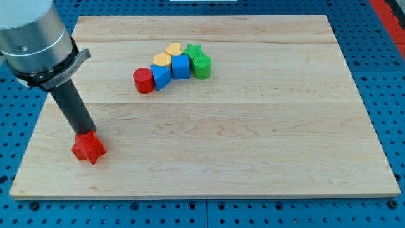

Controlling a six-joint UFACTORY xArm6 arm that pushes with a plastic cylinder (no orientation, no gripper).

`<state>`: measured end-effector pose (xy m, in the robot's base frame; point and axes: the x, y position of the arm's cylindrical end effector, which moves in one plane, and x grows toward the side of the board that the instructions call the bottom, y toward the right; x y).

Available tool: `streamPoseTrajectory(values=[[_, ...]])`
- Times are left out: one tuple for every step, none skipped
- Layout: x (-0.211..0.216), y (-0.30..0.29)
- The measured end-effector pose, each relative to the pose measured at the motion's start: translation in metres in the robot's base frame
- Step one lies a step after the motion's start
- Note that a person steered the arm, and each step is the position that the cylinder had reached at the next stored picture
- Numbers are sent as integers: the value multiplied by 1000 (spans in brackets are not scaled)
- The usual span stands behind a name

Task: Move the red star towards the bottom left

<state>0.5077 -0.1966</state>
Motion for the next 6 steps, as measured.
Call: streamPoseTrajectory(values=[[-6, 9], [-6, 42], [-6, 67], [9, 47], [22, 20], [22, 0]])
